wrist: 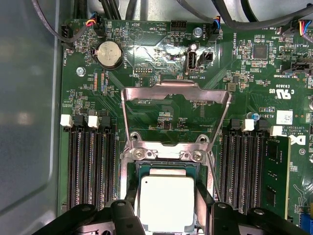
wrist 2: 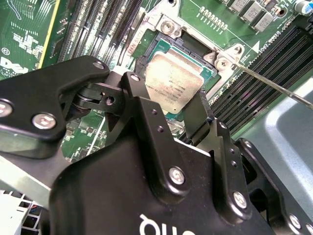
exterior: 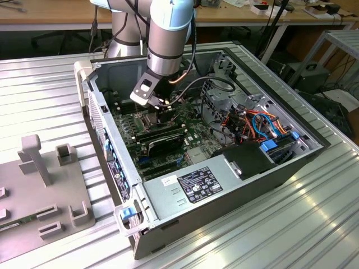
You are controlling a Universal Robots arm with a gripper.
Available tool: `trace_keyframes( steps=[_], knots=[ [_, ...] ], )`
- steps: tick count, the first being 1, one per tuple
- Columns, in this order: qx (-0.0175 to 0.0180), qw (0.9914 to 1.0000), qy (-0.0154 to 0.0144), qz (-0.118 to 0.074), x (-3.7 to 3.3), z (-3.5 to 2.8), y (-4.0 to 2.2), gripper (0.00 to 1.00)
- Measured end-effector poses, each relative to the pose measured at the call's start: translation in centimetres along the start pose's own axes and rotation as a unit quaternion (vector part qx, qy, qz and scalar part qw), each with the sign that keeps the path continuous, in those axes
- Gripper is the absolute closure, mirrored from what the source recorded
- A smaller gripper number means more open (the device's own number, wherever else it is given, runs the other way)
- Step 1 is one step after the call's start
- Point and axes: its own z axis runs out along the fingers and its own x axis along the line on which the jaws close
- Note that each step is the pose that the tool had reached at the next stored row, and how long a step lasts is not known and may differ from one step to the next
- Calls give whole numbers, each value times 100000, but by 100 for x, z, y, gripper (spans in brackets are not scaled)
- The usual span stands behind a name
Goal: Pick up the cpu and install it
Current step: 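Place the cpu into insertion slot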
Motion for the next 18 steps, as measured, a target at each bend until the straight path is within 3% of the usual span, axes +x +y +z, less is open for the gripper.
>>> trace_keyframes(
  steps=[18],
  knots=[
    [-28,100000,38,41,1,-19,1,45]
  ],
)
